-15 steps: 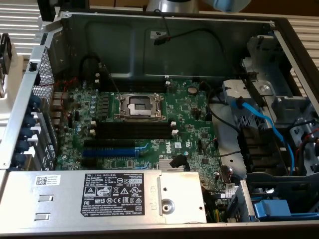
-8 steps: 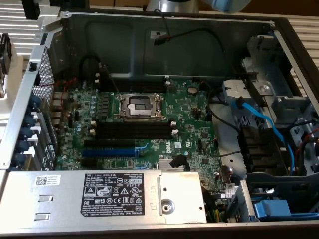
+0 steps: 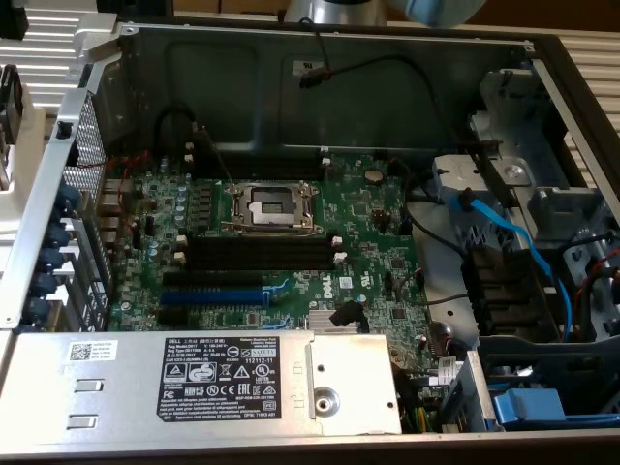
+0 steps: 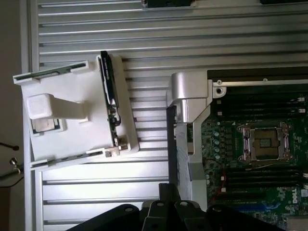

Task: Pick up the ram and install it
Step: 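Reach for the ram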

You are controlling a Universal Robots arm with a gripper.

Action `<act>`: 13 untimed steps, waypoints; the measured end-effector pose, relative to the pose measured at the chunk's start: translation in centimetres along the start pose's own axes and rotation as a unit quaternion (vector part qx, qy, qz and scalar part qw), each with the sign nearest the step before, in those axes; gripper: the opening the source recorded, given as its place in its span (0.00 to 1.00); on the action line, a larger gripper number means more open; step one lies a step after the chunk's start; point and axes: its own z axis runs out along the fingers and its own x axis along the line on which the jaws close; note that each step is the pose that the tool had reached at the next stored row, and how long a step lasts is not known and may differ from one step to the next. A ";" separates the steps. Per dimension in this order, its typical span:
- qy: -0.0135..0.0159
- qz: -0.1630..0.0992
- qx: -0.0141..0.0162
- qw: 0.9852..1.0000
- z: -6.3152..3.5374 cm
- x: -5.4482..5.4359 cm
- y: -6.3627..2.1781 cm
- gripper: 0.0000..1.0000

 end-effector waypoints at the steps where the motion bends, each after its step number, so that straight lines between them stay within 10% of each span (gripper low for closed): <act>1: 0.000 0.000 0.000 1.000 0.06 0.4 -0.02 0.10; 13: 0.000 0.000 0.001 1.000 0.88 5.9 -0.35 0.10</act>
